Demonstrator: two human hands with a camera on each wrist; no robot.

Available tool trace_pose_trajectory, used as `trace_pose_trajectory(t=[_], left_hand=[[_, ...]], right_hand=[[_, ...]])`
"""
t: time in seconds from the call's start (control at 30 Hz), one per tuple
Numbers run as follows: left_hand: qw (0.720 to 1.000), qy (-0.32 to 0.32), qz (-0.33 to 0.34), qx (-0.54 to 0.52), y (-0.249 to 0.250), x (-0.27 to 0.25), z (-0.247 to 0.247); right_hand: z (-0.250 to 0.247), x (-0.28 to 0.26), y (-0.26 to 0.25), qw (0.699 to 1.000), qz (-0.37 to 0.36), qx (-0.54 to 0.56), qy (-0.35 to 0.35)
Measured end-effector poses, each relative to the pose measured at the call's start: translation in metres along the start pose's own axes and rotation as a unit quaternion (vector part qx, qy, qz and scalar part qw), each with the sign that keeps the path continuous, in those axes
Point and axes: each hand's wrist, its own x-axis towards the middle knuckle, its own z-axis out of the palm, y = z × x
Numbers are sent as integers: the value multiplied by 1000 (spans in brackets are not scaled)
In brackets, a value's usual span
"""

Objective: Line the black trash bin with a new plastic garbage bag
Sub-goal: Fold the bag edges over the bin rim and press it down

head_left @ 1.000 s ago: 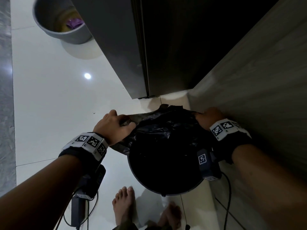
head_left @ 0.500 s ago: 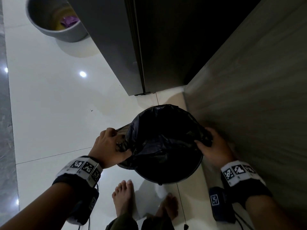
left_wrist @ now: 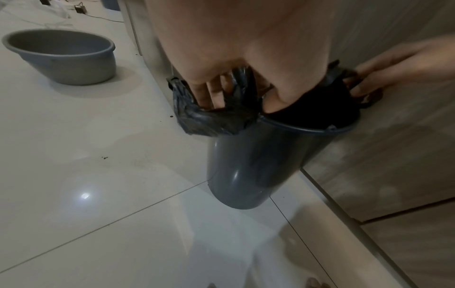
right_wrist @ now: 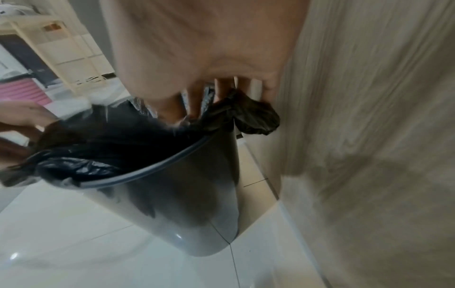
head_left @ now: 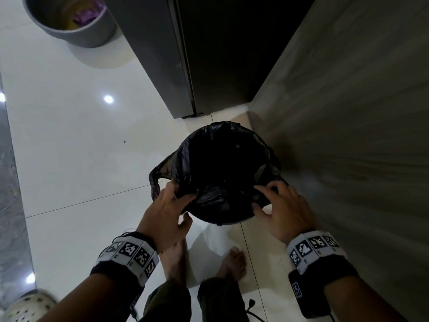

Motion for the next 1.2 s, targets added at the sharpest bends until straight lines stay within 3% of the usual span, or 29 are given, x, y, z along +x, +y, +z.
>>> trace_pose_trajectory(t=[0.13,0.27,0.47,0.6,0.77,0.93,1.1,1.2], left_hand=[[999,-16,-25,-25,-1,-5,7],[997,27,-51,-44,-5,-3,13],[998,7,6,-55,-3,-14,19],[998,-14,-35,-50,-3,-26,29],[996,-37,-64,-41,-1,-24,46],[997,-17,-62,-45,5,-14,66],[994,10,-82,-66,8,-8,79],[993,30,-90,-74,8,-17,77]], right_hand=[[9,-4,5,999,-29,-29,27],[16,-10,14,998,-12,20,65],[26,-35,23,994,50,-8,93],[35,-38,18,996,84,32,13],[46,-23,15,994,96,49,-6],[62,0,12,994,94,5,-47],[75,15,5,984,161,-14,-75],[78,12,9,968,213,94,-89]])
